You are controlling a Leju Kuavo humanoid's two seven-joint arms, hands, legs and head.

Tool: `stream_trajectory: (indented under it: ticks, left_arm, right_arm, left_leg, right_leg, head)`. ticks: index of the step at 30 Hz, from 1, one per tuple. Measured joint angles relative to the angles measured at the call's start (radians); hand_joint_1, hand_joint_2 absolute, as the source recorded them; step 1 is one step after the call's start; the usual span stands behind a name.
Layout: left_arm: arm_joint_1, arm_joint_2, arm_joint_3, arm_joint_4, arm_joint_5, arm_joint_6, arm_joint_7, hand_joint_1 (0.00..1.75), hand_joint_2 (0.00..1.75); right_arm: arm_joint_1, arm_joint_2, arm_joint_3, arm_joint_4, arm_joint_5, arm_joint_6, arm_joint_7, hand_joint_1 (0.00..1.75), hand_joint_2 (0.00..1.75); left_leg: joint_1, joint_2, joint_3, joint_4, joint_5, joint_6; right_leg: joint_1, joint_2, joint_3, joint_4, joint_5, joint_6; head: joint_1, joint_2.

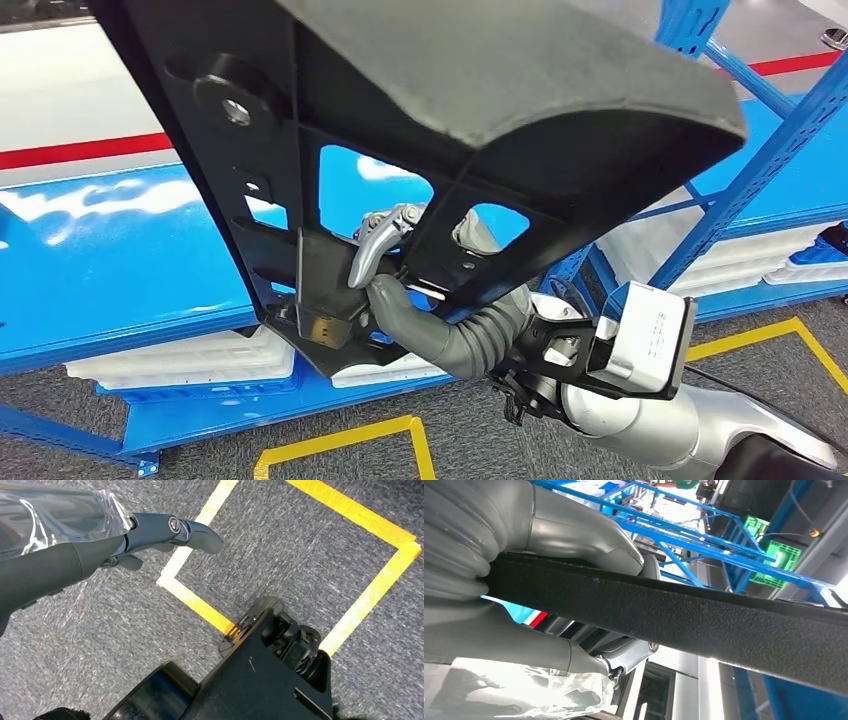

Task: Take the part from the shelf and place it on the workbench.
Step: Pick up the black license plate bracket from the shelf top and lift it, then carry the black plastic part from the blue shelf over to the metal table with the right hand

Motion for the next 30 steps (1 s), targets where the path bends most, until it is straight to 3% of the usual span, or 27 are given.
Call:
stream_trajectory:
  ticks: [2, 4, 5, 7, 9, 10, 11, 12, 14, 16, 17, 19, 20, 21, 22, 24, 25, 26, 27, 28, 29, 30]
  left_arm:
    - [-0.001, 0.0, 0.0, 0.0, 0.0, 0.0, 0.0, 0.0, 1.75]
    - [-0.001, 0.0, 0.0, 0.0, 0.0, 0.0, 0.0, 0.0, 1.75]
    - [-0.001, 0.0, 0.0, 0.0, 0.0, 0.0, 0.0, 0.0, 1.75]
    - [-0.003, 0.0, 0.0, 0.0, 0.001, 0.0, 0.0, 0.0, 1.75]
    - [-0.005, 0.0, 0.0, 0.0, 0.001, 0.0, 0.0, 0.0, 1.75]
    - [-0.006, 0.0, 0.0, 0.0, 0.001, 0.0, 0.0, 0.0, 1.75]
    - [-0.006, 0.0, 0.0, 0.0, 0.001, 0.0, 0.0, 0.0, 1.75]
    - [-0.005, 0.0, 0.0, 0.0, 0.001, 0.0, 0.001, 0.0, 1.75]
    - [-0.001, 0.002, 0.0, 0.0, 0.0, 0.0, 0.003, 0.0, 1.75]
    - [0.006, 0.004, -0.001, 0.001, 0.0, 0.0, 0.006, 0.0, 1.75]
    - [0.009, 0.005, -0.001, 0.001, 0.0, -0.001, 0.007, 0.0, 1.75]
    - [0.01, 0.005, -0.001, 0.001, 0.0, -0.001, 0.007, 0.0, 1.75]
    - [0.01, 0.004, -0.001, 0.001, 0.0, -0.001, 0.007, 0.0, 1.75]
    - [0.009, 0.004, -0.001, 0.001, 0.001, -0.001, 0.007, 0.0, 1.75]
    - [0.009, 0.003, -0.002, 0.001, 0.001, -0.001, 0.007, 0.0, 1.75]
    - [0.006, 0.002, -0.002, 0.001, 0.002, -0.001, 0.007, 0.0, 1.75]
    - [0.006, 0.002, -0.002, 0.001, 0.003, -0.001, 0.007, 0.0, 1.75]
    - [0.005, 0.001, -0.002, 0.001, 0.004, -0.001, 0.007, 0.0, 1.75]
    - [0.004, 0.001, -0.002, 0.001, 0.005, -0.001, 0.007, 0.0, 1.75]
    - [0.002, 0.001, -0.002, 0.001, 0.005, -0.001, 0.006, 0.0, 1.75]
    - [0.001, 0.0, -0.002, 0.001, 0.006, -0.001, 0.006, 0.0, 1.75]
    - [0.0, 0.0, -0.002, 0.001, 0.006, -0.001, 0.006, 0.0, 1.75]
  right_arm:
    - [-0.004, 0.0, 0.0, 0.0, 0.0, 0.0, 0.0, 1.75, 1.75]
    - [-0.007, 0.0, 0.0, 0.0, -0.003, 0.002, 0.0, 1.75, 1.75]
    - [-0.008, 0.0, 0.001, 0.0, -0.005, 0.002, 0.0, 1.75, 1.75]
    - [-0.01, 0.001, 0.001, 0.0, -0.008, 0.003, 0.0, 1.75, 1.75]
    - [-0.009, 0.001, 0.001, 0.0, -0.01, 0.003, 0.0, 1.75, 1.75]
    - [-0.009, 0.002, 0.001, 0.0, -0.01, 0.003, 0.0, 1.75, 1.75]
    - [-0.009, 0.002, 0.001, 0.0, -0.01, 0.003, 0.0, 1.75, 1.75]
    - [-0.009, 0.002, 0.002, 0.0, -0.011, 0.003, -0.001, 1.75, 1.75]
    - [-0.009, 0.002, 0.001, 0.0, -0.011, 0.003, -0.001, 1.75, 1.75]
    - [-0.01, 0.002, 0.001, 0.0, -0.012, 0.003, -0.002, 1.75, 1.75]
    - [-0.01, 0.002, 0.001, 0.0, -0.012, 0.003, -0.003, 1.75, 1.75]
    - [-0.01, 0.002, 0.0, 0.0, -0.012, 0.003, -0.003, 1.75, 1.75]
    - [-0.01, 0.002, 0.0, 0.0, -0.013, 0.003, -0.004, 1.75, 1.75]
    - [-0.01, 0.001, 0.0, 0.0, -0.014, 0.003, -0.004, 1.75, 1.75]
    - [-0.009, 0.001, 0.0, 0.0, -0.015, 0.003, -0.004, 1.75, 1.75]
    - [-0.009, 0.001, 0.0, 0.0, -0.018, 0.003, -0.006, 1.75, 1.75]
    - [-0.009, 0.001, 0.0, 0.0, -0.018, 0.003, -0.006, 1.75, 1.75]
    - [-0.008, 0.001, 0.0, 0.0, -0.019, 0.003, -0.007, 1.75, 1.75]
    - [-0.008, 0.001, 0.0, 0.0, -0.019, 0.003, -0.007, 1.75, 1.75]
    - [-0.008, 0.001, 0.0, 0.0, -0.019, 0.003, -0.007, 1.75, 1.75]
    - [-0.008, 0.001, 0.0, 0.0, -0.019, 0.003, -0.008, 1.75, 1.75]
    - [-0.009, 0.001, 0.0, 0.0, -0.019, 0.003, -0.008, 1.75, 1.75]
  left_leg:
    - [-0.003, -0.001, -0.004, -0.002, 0.014, -0.013]
    - [-0.001, -0.001, -0.008, -0.004, 0.024, -0.026]
    - [0.001, -0.002, -0.016, 0.006, 0.01, -0.032]
    - [0.005, -0.003, -0.047, 0.088, -0.074, -0.042]
    - [0.004, -0.004, -0.082, 0.23, -0.17, -0.048]
    - [0.004, -0.005, -0.087, 0.285, -0.19, -0.049]
    - [0.004, -0.005, -0.077, 0.309, -0.189, -0.049]
    - [0.003, -0.005, -0.05, 0.295, -0.17, -0.045]
    - [-0.002, -0.008, 0.049, 0.172, -0.132, -0.03]
    - [-0.009, -0.011, 0.144, 0.025, -0.132, -0.013]
    - [-0.013, -0.012, 0.165, -0.015, -0.138, -0.007]
    - [-0.014, -0.011, 0.159, -0.033, -0.128, 0.001]
    - [-0.012, -0.01, 0.151, -0.034, -0.116, 0.006]
    - [-0.009, -0.007, 0.141, -0.036, -0.104, 0.013]
    - [-0.005, -0.005, 0.129, -0.038, -0.091, 0.018]
    - [-0.005, -0.001, 0.102, -0.037, -0.068, 0.023]
    - [-0.005, 0.001, 0.087, -0.037, -0.056, 0.022]
    - [-0.004, 0.002, 0.072, -0.036, -0.044, 0.021]
    - [-0.003, 0.003, 0.057, -0.035, -0.033, 0.018]
    - [-0.001, 0.003, 0.042, -0.033, -0.022, 0.014]
    - [0.0, 0.003, 0.03, -0.029, -0.012, 0.009]
    - [-0.001, 0.002, 0.019, -0.023, -0.004, 0.003]
  right_leg:
    - [0.004, 0.0, 0.026, -0.051, 0.008, -0.012]
    - [0.004, 0.0, 0.012, -0.05, 0.023, -0.027]
    - [0.004, -0.001, 0.004, -0.05, 0.033, -0.035]
    - [0.001, -0.002, -0.019, -0.051, 0.055, -0.047]
    - [0.002, -0.002, -0.048, -0.051, 0.077, -0.052]
    - [0.003, -0.001, -0.063, -0.05, 0.089, -0.053]
    - [0.004, -0.001, -0.078, -0.05, 0.1, -0.052]
    - [0.005, 0.001, -0.092, -0.05, 0.111, -0.051]
    - [0.008, 0.004, -0.117, -0.049, 0.132, -0.048]
    - [0.01, 0.007, -0.134, -0.049, 0.151, -0.04]
    - [0.01, 0.007, -0.139, -0.051, 0.16, -0.034]
    - [0.009, 0.007, -0.147, -0.054, 0.176, -0.023]
    - [0.007, 0.007, -0.154, -0.047, 0.168, -0.017]
    - [0.006, 0.006, -0.166, -0.023, 0.14, -0.013]
    - [0.004, 0.005, -0.182, 0.02, 0.094, -0.008]
    - [0.002, 0.004, -0.22, 0.158, -0.008, 0.0]
    - [0.0, 0.003, -0.231, 0.223, -0.032, 0.005]
    - [-0.002, 0.003, -0.229, 0.262, -0.032, 0.009]
    - [-0.005, 0.002, -0.209, 0.266, -0.012, 0.013]
    - [-0.009, 0.002, -0.171, 0.233, 0.015, 0.017]
    - [-0.013, 0.001, -0.114, 0.17, 0.032, 0.021]
    - [-0.015, 0.0, -0.049, 0.087, 0.032, 0.023]
  head:
    - [0.0, 0.0]
    - [0.0, 0.0]
    - [-0.001, 0.0]
    - [-0.001, 0.0]
    - [-0.002, 0.0]
    - [-0.002, 0.0]
    - [-0.002, 0.0]
    - [-0.002, 0.0]
    - [-0.002, 0.0]
    - [-0.001, 0.0]
    - [-0.001, 0.0]
    - [-0.001, 0.0]
    - [-0.001, 0.0]
    - [0.0, 0.0]
    - [0.0, 0.0]
    - [0.002, 0.0]
    - [0.003, 0.0]
    - [0.003, 0.0]
    - [0.003, 0.0]
    - [0.003, 0.0]
    - [0.003, 0.0]
    - [0.003, 0.0]
